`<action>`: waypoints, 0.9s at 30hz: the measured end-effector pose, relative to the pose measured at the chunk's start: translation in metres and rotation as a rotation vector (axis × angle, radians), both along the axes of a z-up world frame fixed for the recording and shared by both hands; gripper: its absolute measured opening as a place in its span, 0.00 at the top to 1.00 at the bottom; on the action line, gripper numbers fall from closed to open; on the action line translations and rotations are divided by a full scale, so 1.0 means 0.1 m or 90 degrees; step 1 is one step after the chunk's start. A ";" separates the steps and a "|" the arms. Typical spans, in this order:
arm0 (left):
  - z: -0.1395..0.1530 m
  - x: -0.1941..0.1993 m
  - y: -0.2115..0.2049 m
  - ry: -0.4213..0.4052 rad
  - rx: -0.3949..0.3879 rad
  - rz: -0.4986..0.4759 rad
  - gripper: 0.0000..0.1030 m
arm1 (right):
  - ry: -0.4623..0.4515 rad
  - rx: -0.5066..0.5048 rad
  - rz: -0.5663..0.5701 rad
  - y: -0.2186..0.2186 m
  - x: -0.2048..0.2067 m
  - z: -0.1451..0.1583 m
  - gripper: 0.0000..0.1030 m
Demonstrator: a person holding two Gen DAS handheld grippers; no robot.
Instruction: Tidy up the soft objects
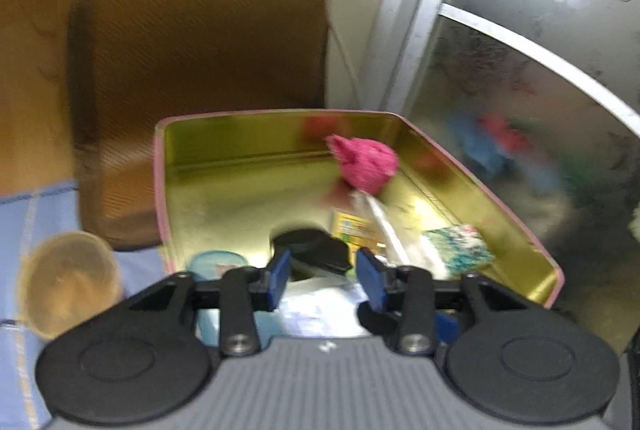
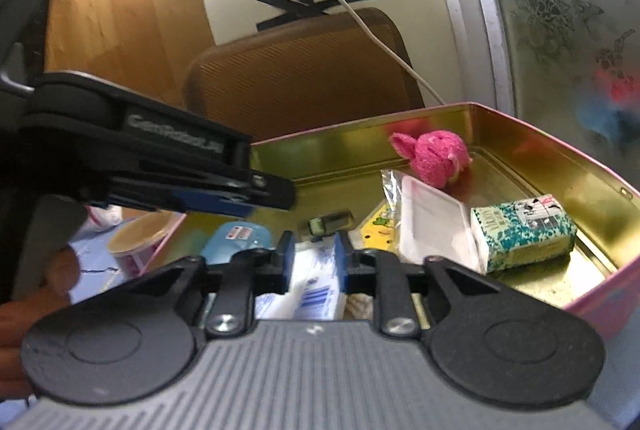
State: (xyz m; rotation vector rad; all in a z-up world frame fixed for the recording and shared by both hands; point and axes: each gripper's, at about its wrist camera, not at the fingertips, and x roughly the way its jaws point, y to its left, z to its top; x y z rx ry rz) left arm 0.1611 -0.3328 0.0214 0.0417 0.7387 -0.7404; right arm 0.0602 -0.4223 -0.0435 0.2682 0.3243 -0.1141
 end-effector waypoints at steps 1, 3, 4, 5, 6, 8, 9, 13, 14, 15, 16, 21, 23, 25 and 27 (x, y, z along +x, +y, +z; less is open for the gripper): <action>0.03 -0.02 0.06 -0.009 0.001 0.009 0.56 | -0.006 0.008 0.000 0.00 -0.03 0.00 0.71; 0.10 -0.05 0.16 -0.024 0.004 0.021 0.53 | -0.025 0.018 0.003 0.05 -0.15 0.03 0.71; 0.13 -0.10 0.23 -0.036 0.016 0.032 0.53 | -0.034 0.015 0.000 0.10 -0.22 0.05 0.71; 0.15 -0.16 0.28 -0.050 0.030 0.040 0.52 | -0.043 0.014 -0.003 0.15 -0.30 0.08 0.71; 0.17 -0.21 0.32 -0.066 0.044 0.046 0.51 | -0.053 0.016 -0.003 0.19 -0.40 0.09 0.71; 0.22 -0.40 0.47 -0.100 0.070 0.055 0.45 | -0.064 0.035 -0.007 0.27 -0.55 0.13 0.71; 0.23 -0.47 0.53 -0.114 0.081 0.061 0.40 | -0.070 0.049 -0.007 0.30 -0.64 0.13 0.71; 0.27 -0.81 0.85 -0.171 0.120 0.095 0.20 | -0.079 0.113 -0.014 0.44 -0.96 0.13 0.65; 0.27 -0.89 0.94 -0.182 0.126 0.103 0.16 | -0.078 0.131 -0.016 0.47 -1.02 0.12 0.65; 0.27 -0.96 1.03 -0.188 0.128 0.110 0.10 | -0.074 0.148 -0.014 0.51 -1.07 0.11 0.64; 0.28 -1.02 1.11 -0.189 0.128 0.116 0.07 | -0.067 0.163 -0.012 0.55 -1.12 0.10 0.64; 0.26 -1.30 1.50 -0.186 0.125 0.138 0.00 | -0.036 0.189 0.001 0.82 -1.27 0.08 0.61; 0.24 -1.37 1.62 -0.179 0.125 0.143 0.00 | -0.028 0.202 0.007 0.90 -1.31 0.07 0.61; 0.20 -1.44 1.74 -0.170 0.126 0.150 0.00 | -0.021 0.209 0.010 0.98 -1.36 0.06 0.60; 0.16 -1.50 1.82 -0.165 0.135 0.158 0.00 | -0.014 0.213 0.013 1.06 -1.39 0.07 0.59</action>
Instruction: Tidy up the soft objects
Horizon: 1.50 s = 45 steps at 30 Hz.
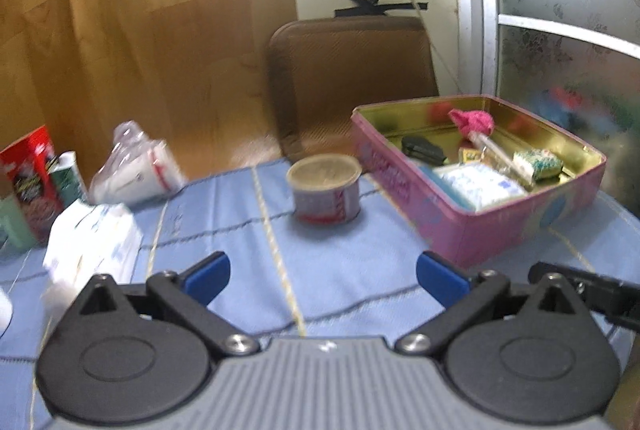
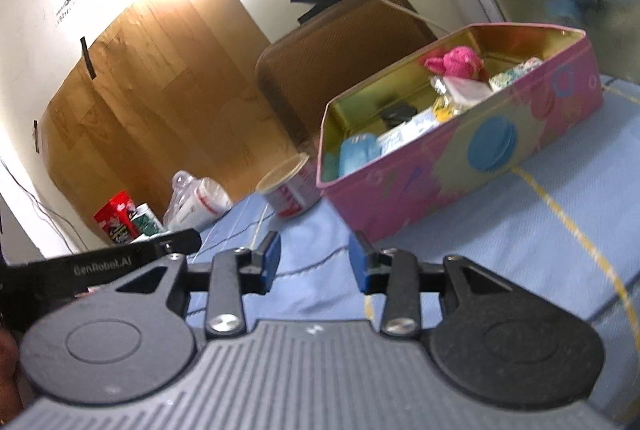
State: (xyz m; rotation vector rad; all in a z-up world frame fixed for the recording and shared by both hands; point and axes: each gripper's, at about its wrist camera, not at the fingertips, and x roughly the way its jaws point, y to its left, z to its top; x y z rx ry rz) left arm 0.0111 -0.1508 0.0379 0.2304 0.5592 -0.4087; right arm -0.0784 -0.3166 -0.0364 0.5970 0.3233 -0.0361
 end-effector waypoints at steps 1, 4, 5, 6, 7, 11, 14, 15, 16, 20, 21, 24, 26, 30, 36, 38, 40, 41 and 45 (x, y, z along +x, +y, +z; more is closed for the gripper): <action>-0.02 -0.03 0.03 0.005 0.006 0.005 0.00 | 0.001 0.001 0.002 0.04 -0.01 0.01 0.58; -0.08 -0.09 0.14 0.015 0.008 0.008 0.00 | 0.003 -0.005 0.007 0.14 -0.04 0.03 0.57; -0.09 -0.10 0.16 0.017 0.006 0.009 0.00 | 0.002 -0.009 0.007 0.18 -0.04 0.05 0.55; -0.10 -0.12 0.19 0.019 0.004 0.008 0.00 | 0.002 -0.012 0.007 0.20 -0.04 0.05 0.54; -0.11 -0.13 0.21 0.020 0.003 0.007 0.00 | 0.001 -0.014 0.007 0.21 -0.04 0.06 0.52; -0.13 -0.16 0.26 0.022 -0.006 0.000 0.00 | -0.002 -0.026 0.008 0.25 -0.04 0.09 0.52; -0.13 -0.16 0.28 0.033 -0.018 -0.013 0.00 | -0.006 -0.042 0.001 0.28 -0.04 0.11 0.48; -0.13 -0.15 0.29 0.041 -0.025 -0.020 0.00 | -0.007 -0.047 -0.002 0.30 -0.04 0.12 0.47; -0.14 -0.15 0.30 0.052 -0.033 -0.027 0.00 | -0.008 -0.053 -0.006 0.32 -0.04 0.12 0.46; -0.19 -0.13 0.32 0.069 -0.048 -0.033 0.00 | -0.006 -0.081 -0.013 0.38 -0.02 0.10 0.43; -0.20 -0.13 0.33 0.069 -0.049 -0.033 0.00 | -0.003 -0.085 -0.014 0.39 -0.01 0.09 0.42; -0.22 -0.11 0.37 0.068 -0.056 -0.031 0.00 | 0.008 -0.092 -0.013 0.42 0.03 0.06 0.40; -0.22 -0.11 0.39 0.064 -0.058 -0.030 0.00 | 0.015 -0.094 -0.019 0.43 0.06 0.04 0.38; -0.22 -0.09 0.43 0.059 -0.065 -0.044 0.00 | 0.003 -0.099 -0.063 0.48 0.02 0.04 0.19; -0.21 -0.14 0.53 0.041 -0.091 -0.079 0.00 | -0.031 -0.159 -0.148 0.64 -0.06 0.06 0.00; -0.20 -0.15 0.56 0.034 -0.096 -0.078 0.00 | -0.036 -0.173 -0.167 0.69 -0.05 0.07 0.00; -0.21 -0.16 0.57 0.029 -0.097 -0.068 0.00 | -0.040 -0.177 -0.187 0.72 -0.05 0.05 0.00; -0.21 -0.15 0.58 0.031 -0.096 -0.059 0.00 | -0.043 -0.175 -0.197 0.73 -0.06 0.04 0.00; -0.25 -0.08 0.62 0.045 -0.097 -0.037 0.00 | -0.042 -0.165 -0.196 0.75 -0.04 0.00 0.00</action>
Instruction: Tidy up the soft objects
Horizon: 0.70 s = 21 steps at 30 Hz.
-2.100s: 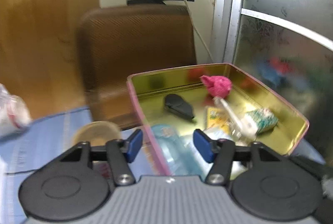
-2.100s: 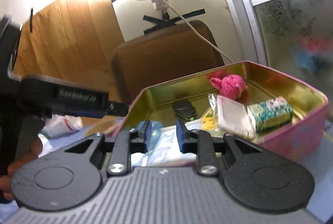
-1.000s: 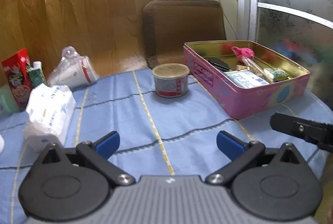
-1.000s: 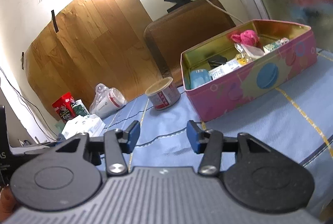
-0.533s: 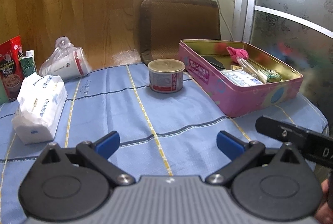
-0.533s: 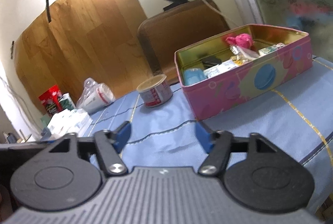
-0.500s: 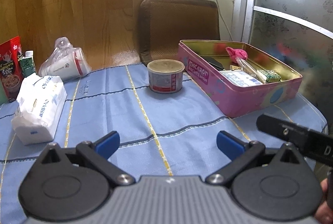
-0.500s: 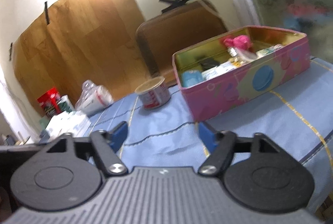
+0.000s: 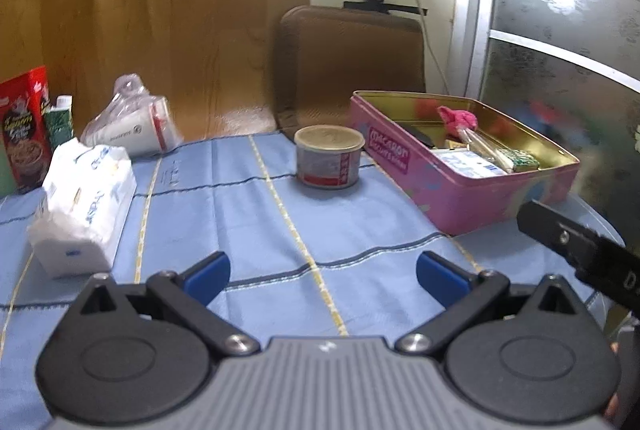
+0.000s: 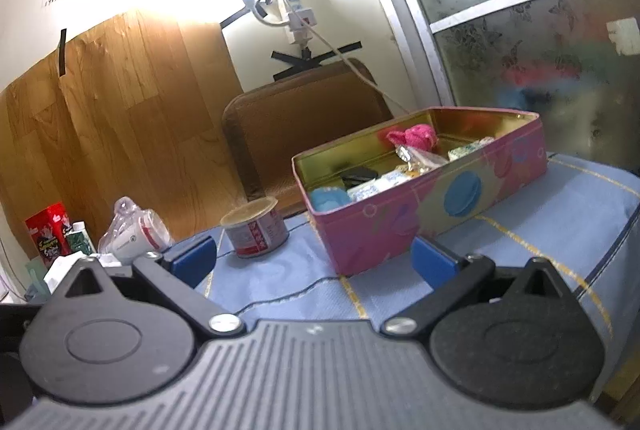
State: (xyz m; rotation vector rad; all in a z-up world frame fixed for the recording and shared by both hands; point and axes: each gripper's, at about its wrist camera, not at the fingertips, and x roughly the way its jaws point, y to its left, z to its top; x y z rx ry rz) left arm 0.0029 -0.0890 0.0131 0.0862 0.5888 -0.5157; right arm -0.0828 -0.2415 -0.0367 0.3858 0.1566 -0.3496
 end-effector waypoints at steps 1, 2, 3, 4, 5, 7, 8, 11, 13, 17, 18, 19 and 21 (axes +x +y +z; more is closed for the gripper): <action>-0.01 0.01 0.00 0.004 0.001 0.000 0.00 | 0.004 0.003 0.005 0.00 0.01 -0.01 0.00; -0.01 0.01 0.00 0.005 0.003 0.000 0.00 | 0.007 0.004 0.009 0.01 0.01 -0.02 0.00; -0.02 0.00 0.00 0.004 0.008 0.003 0.00 | 0.009 0.006 0.013 0.02 0.02 -0.03 0.00; -0.03 0.01 -0.01 0.003 0.013 0.005 0.00 | 0.010 0.009 0.016 0.02 0.02 -0.03 0.00; -0.04 0.00 -0.02 0.004 0.016 0.006 0.00 | 0.011 0.011 0.020 0.02 0.02 -0.04 0.00; -0.05 0.01 -0.03 0.007 0.022 0.006 0.00 | 0.013 0.013 0.025 0.01 0.02 -0.05 0.00; -0.06 0.01 -0.04 0.008 0.025 0.006 0.00 | 0.014 0.014 0.026 0.01 0.02 -0.05 0.00; -0.08 -0.01 -0.09 0.003 0.041 0.006 0.00 | 0.016 0.020 0.025 -0.01 0.03 -0.07 0.00; -0.09 -0.01 -0.12 0.002 0.049 0.004 0.00 | 0.017 0.027 0.022 -0.03 0.03 -0.08 0.00; -0.12 0.00 -0.16 0.004 0.063 0.002 0.00 | 0.018 0.036 0.020 -0.07 0.02 -0.11 0.00; -0.13 0.01 -0.17 0.005 0.064 0.002 0.00 | 0.018 0.039 0.020 -0.08 0.02 -0.11 0.00; -0.13 0.01 -0.17 0.005 0.066 0.003 0.00 | 0.019 0.041 0.020 -0.09 0.02 -0.12 0.00; -0.14 0.01 -0.18 0.006 0.070 0.005 0.00 | 0.020 0.046 0.021 -0.10 0.02 -0.13 0.00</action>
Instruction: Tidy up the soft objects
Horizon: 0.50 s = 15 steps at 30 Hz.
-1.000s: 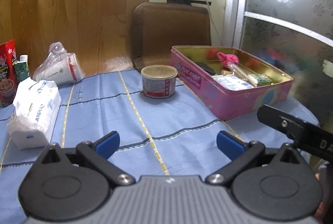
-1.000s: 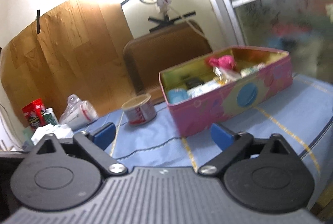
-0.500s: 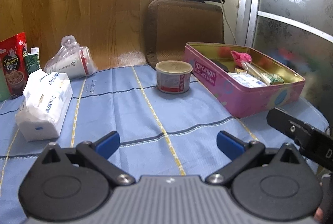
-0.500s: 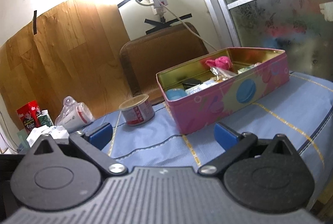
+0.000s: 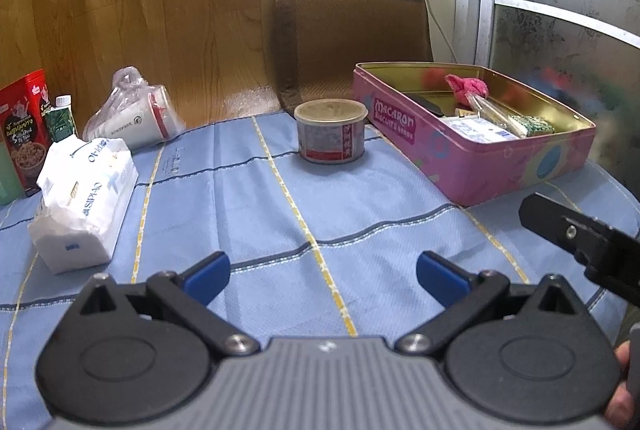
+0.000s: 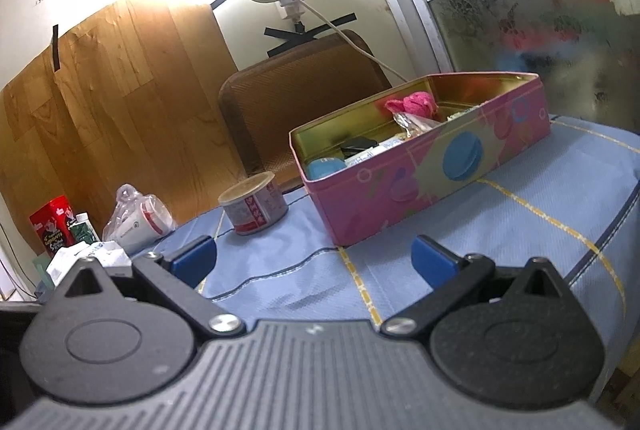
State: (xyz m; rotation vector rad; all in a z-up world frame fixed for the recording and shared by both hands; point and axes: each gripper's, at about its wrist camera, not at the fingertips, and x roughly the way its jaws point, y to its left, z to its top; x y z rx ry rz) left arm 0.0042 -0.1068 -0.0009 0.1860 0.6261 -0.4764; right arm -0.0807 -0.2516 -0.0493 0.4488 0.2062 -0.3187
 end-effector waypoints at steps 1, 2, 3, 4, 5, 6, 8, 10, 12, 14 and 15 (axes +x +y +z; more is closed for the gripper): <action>0.00 0.01 0.00 0.000 0.002 0.001 0.00 | 0.000 0.002 0.000 0.00 0.00 0.00 0.00; -0.01 0.01 -0.01 0.000 0.004 0.002 0.00 | 0.001 0.004 0.001 -0.01 0.00 -0.01 0.00; -0.01 0.02 -0.01 0.000 0.006 0.004 0.00 | 0.001 0.005 0.002 -0.02 0.00 -0.01 0.00; -0.02 0.02 -0.01 0.001 0.009 0.007 0.00 | 0.001 0.006 0.002 -0.02 0.00 -0.01 0.00; -0.02 0.03 -0.02 0.002 0.012 0.009 0.00 | 0.002 0.007 0.003 -0.02 0.01 -0.02 0.00; -0.03 0.04 -0.01 0.002 0.014 0.010 0.00 | 0.002 0.008 0.003 -0.03 0.01 -0.02 0.00; -0.03 0.05 -0.01 0.000 0.017 0.012 0.00 | 0.002 0.010 0.004 -0.03 0.01 -0.03 0.00; -0.03 0.05 -0.02 0.000 0.021 0.015 0.00 | 0.003 0.012 0.003 -0.03 0.01 -0.03 0.00; -0.04 0.07 -0.01 0.000 0.026 0.018 0.00 | 0.003 0.015 0.001 -0.03 0.01 -0.03 0.00; -0.04 0.07 -0.02 -0.005 0.032 0.024 0.00 | 0.003 0.017 0.001 -0.04 0.01 -0.04 0.00; -0.04 0.08 -0.01 -0.007 0.034 0.025 0.00 | 0.002 0.017 0.001 -0.04 0.00 -0.03 0.00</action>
